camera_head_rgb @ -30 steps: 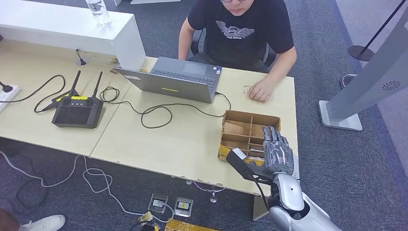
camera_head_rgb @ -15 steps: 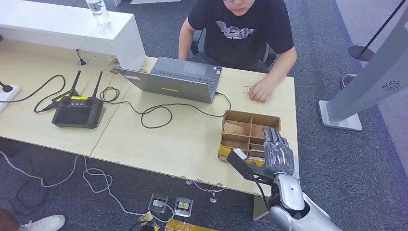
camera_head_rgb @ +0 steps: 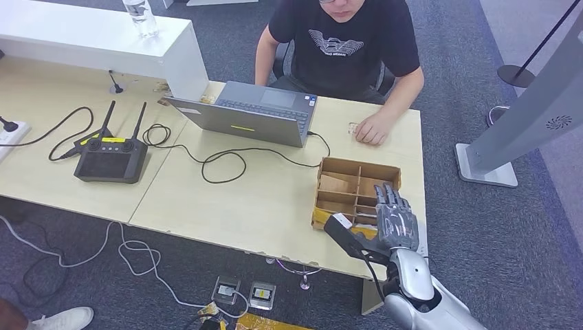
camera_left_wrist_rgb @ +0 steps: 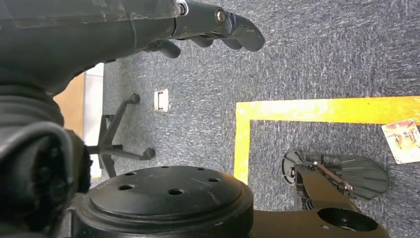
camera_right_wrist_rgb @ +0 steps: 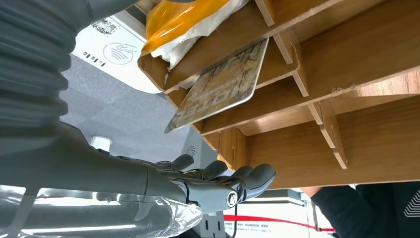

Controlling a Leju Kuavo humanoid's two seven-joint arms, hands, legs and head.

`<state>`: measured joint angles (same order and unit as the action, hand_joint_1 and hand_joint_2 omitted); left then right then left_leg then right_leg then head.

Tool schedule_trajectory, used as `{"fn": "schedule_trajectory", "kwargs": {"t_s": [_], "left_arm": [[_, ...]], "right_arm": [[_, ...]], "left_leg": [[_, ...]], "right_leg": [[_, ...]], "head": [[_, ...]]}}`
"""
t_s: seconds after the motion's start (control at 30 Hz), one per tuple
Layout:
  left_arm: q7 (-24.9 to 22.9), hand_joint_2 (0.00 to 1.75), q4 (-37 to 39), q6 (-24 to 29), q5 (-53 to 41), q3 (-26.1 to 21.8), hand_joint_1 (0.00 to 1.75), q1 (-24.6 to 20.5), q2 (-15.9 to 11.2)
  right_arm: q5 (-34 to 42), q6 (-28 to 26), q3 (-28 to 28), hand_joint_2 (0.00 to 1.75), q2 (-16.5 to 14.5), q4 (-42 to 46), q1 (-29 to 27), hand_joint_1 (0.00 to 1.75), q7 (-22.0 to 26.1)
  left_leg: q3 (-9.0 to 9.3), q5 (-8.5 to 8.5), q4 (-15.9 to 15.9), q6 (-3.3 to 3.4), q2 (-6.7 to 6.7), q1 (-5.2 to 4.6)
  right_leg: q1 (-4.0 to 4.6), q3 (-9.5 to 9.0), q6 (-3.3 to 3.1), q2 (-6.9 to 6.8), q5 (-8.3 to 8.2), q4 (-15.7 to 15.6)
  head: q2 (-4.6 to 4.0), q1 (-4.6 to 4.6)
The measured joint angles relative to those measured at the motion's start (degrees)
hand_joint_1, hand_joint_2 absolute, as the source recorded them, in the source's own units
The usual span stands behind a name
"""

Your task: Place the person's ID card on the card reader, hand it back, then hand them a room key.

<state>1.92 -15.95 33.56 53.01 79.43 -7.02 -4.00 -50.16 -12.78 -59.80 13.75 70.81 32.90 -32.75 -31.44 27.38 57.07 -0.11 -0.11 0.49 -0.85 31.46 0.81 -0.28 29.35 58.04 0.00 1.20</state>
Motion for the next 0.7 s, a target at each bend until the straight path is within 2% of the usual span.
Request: {"fn": "schedule_trajectory", "kwargs": {"t_s": [0.03, 0.07, 0.7], "left_arm": [[0.00, 0.00, 0.01, -0.02, -0.04, 0.00, 0.00, -0.02, 0.00], [0.00, 0.00, 0.01, -0.04, -0.08, 0.00, 0.00, -0.04, 0.00], [-0.48, 0.00, 0.02, -0.25, -0.38, 0.00, 0.00, -0.18, 0.00]], "right_arm": [[0.07, -0.01, -0.03, 1.75, -0.04, -0.11, 0.00, 1.71, 0.03], [0.14, -0.01, -0.07, 1.75, -0.09, -0.22, 0.00, 1.75, 0.08], [2.27, -0.42, -0.55, 1.75, -0.44, -0.98, 0.38, 1.75, 0.95]], "left_leg": [[0.00, 0.00, 0.00, 0.00, 0.00, 0.00], [0.00, 0.00, 0.00, 0.00, 0.00, 0.00], [0.00, 0.00, 0.00, 0.00, 0.00, 0.00]], "right_leg": [[0.00, 0.00, 0.00, 0.00, 0.00, 0.00], [0.00, 0.00, 0.00, 0.00, 0.00, 0.00], [0.00, 0.00, 0.00, 0.00, 0.00, 0.00]], "head": [[0.00, 0.00], [0.00, 0.01], [0.00, 0.00]]}}
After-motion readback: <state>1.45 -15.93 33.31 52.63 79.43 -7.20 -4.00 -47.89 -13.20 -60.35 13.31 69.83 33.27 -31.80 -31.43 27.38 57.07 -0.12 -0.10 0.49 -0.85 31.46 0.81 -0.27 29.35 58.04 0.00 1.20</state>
